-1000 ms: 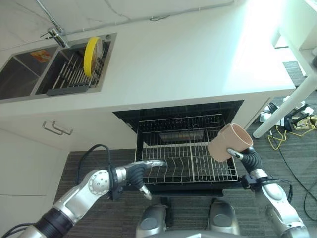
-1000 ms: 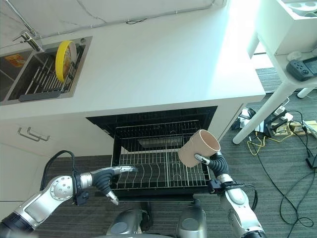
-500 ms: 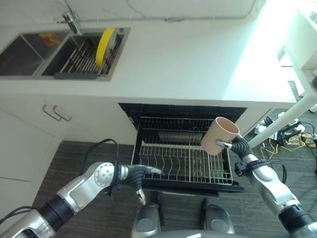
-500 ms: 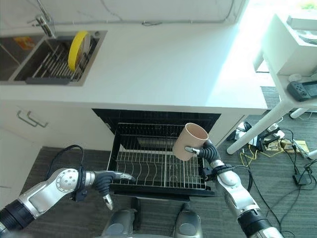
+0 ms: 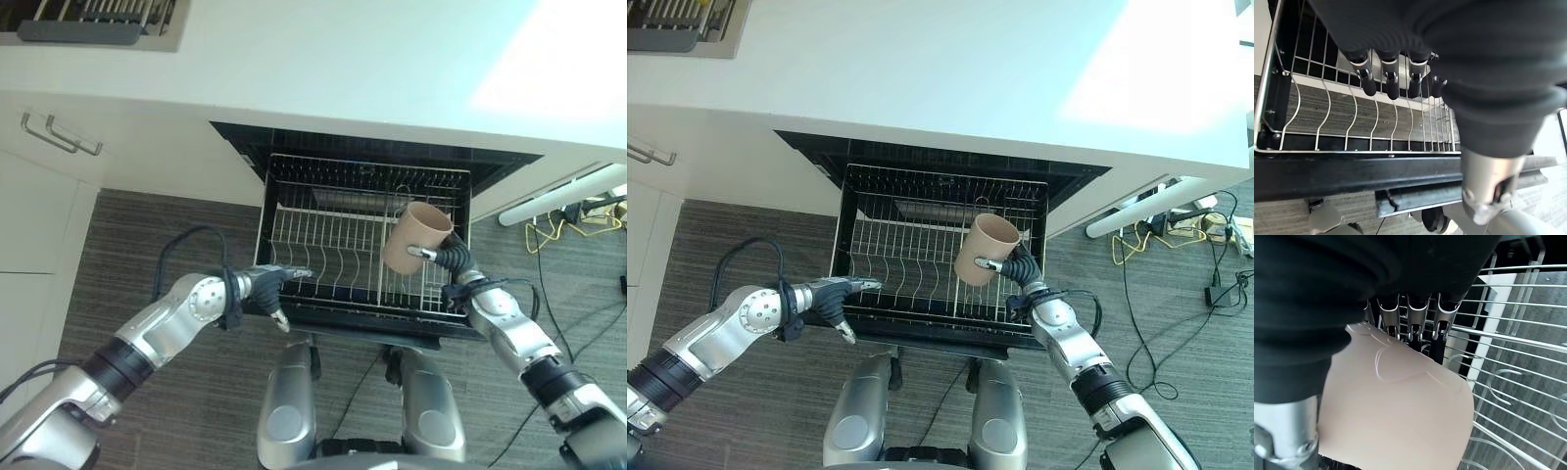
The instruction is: Place the dishes in the dishwasher.
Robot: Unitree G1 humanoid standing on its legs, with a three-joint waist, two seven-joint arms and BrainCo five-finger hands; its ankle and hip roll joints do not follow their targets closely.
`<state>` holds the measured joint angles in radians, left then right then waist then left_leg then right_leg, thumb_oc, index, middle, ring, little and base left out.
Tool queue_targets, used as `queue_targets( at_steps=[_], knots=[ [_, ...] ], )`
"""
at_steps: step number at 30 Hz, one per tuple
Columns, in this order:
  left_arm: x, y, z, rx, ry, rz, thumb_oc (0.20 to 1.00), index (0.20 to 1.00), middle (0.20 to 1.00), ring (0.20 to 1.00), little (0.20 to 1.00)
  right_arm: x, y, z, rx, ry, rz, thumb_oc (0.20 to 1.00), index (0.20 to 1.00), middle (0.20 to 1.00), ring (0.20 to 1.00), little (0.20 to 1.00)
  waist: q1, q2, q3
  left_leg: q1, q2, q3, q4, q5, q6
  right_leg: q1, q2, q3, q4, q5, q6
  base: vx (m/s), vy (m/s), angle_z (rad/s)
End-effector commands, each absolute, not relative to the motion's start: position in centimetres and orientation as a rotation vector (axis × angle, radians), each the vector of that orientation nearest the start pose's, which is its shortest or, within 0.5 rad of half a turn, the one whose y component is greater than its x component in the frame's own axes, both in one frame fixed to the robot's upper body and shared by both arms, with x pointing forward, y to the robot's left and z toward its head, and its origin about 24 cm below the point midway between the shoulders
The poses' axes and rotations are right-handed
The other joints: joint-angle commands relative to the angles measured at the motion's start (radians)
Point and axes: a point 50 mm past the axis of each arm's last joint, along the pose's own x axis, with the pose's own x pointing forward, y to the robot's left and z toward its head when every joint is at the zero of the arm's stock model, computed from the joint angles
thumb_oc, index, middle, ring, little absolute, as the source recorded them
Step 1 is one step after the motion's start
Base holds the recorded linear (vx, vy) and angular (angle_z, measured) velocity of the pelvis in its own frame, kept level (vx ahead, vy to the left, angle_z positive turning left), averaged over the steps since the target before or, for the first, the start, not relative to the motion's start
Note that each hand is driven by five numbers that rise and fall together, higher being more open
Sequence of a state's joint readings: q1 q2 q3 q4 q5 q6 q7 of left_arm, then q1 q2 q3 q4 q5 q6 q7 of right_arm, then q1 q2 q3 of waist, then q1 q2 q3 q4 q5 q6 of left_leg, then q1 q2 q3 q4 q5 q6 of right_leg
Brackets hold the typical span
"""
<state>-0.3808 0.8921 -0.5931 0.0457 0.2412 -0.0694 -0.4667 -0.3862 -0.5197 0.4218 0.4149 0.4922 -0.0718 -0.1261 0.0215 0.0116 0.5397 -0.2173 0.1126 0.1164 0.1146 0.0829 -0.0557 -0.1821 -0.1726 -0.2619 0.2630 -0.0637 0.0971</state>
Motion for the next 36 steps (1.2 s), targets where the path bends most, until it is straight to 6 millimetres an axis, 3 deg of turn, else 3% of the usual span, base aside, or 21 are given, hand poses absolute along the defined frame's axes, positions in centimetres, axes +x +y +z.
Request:
queue_targets(
  at_steps=[1, 9, 18, 25, 36],
  knots=[
    [27.2, 17.2, 8.0, 1.265, 0.015, -0.932, 1.0, 1.0, 1.0, 1.0, 1.0, 31.4, -18.9, 5.9, -0.174, 0.035, 0.111, 0.2, 0.2, 0.2, 0.2, 0.2, 0.008, -0.015, -0.061, -0.025, -0.008, 0.003, 0.116, -0.099, 0.002, 0.013, -0.031, 0.05, -0.102, 0.071, 0.06, 0.0, 0.0, 0.0],
    [27.2, 16.6, 7.9, 1.256, -0.01, -0.929, 1.0, 1.0, 1.0, 1.0, 1.0, 32.0, -18.8, 5.7, -0.218, 0.064, 0.072, 0.2, 0.2, 0.2, 0.2, 0.2, 0.009, -0.002, -0.052, -0.018, -0.016, 0.005, 0.112, -0.107, 0.004, 0.006, -0.038, 0.052, -0.095, 0.069, 0.058, 0.01, 0.015, 0.0],
    [27.7, 15.8, 8.4, 1.254, -0.02, -0.983, 1.0, 1.0, 1.0, 1.0, 1.0, 34.5, -21.7, 6.1, -0.249, 0.171, -0.177, 0.2, 0.2, 0.2, 0.2, 0.2, 0.029, 0.012, -0.046, -0.015, -0.019, 0.003, 0.138, -0.125, 0.006, 0.003, -0.046, 0.044, -0.074, 0.066, 0.054, 0.03, 0.003, 0.0],
    [28.3, 15.4, 9.9, 1.29, -0.061, -0.999, 1.0, 1.0, 1.0, 1.0, 1.0, 37.0, -22.9, 9.4, -0.263, 0.142, -0.238, 0.2, 0.2, 0.2, 0.2, 0.2, 0.049, 0.023, -0.02, -0.052, -0.028, -0.003, 0.167, -0.138, 0.017, -0.045, -0.052, 0.051, -0.043, 0.073, 0.056, 0.0, -0.005, 0.02],
    [28.7, 14.9, 11.9, 1.352, -0.143, -0.999, 1.0, 1.0, 1.0, 1.0, 1.0, 38.8, -23.0, 11.2, -0.342, 0.157, -0.251, 0.2, 0.2, 0.2, 0.2, 0.2, 0.075, 0.052, -0.02, -0.15, -0.04, -0.008, 0.204, -0.145, 0.028, -0.149, -0.072, 0.053, -0.003, 0.077, 0.061, -0.02, 0.007, 0.03]
  ],
)
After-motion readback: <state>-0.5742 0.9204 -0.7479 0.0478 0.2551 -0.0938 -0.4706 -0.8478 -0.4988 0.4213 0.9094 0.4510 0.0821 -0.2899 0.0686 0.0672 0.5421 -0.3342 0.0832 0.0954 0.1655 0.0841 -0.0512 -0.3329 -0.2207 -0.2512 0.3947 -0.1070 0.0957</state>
